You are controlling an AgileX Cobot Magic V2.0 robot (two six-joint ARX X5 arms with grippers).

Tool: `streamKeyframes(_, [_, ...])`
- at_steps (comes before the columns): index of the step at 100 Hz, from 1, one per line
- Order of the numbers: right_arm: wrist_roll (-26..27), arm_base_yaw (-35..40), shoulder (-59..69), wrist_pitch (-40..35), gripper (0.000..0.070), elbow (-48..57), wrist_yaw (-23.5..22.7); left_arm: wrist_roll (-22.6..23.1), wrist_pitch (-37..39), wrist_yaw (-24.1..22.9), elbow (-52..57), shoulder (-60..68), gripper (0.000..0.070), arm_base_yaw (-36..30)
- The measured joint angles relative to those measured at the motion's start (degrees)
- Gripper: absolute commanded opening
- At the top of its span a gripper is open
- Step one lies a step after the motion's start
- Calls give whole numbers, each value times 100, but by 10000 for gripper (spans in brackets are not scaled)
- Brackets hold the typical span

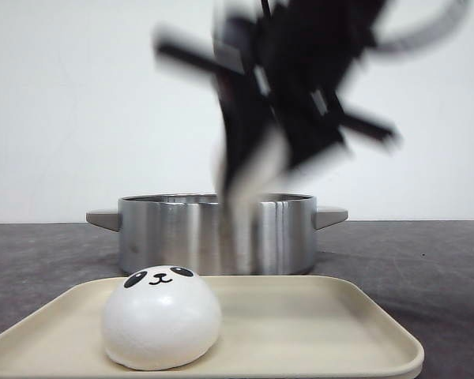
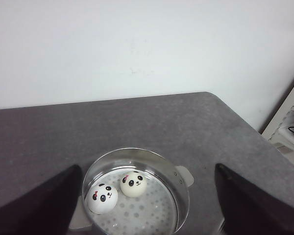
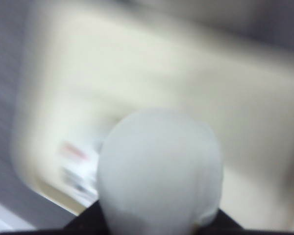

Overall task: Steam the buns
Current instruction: 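Carry the bun with the right gripper into the pot and release it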

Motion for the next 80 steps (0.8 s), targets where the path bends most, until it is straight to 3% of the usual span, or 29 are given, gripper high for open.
streamKeyframes(13, [-485,-92,-111,61,6,970,389,22,2,0,0,9,498,0])
streamKeyframes(29, [-1115,-487,70,151,6,1794,433,24,4,0,0,52,498,0])
streamKeyframes(66, [-1663,-1456,1512,101,6,1853,-258,24,7,0,0,254,498,0])
streamKeyframes(80, [-1744,-1569,1954,105,7,1853,-297,24,-57,0,0,280,498,0])
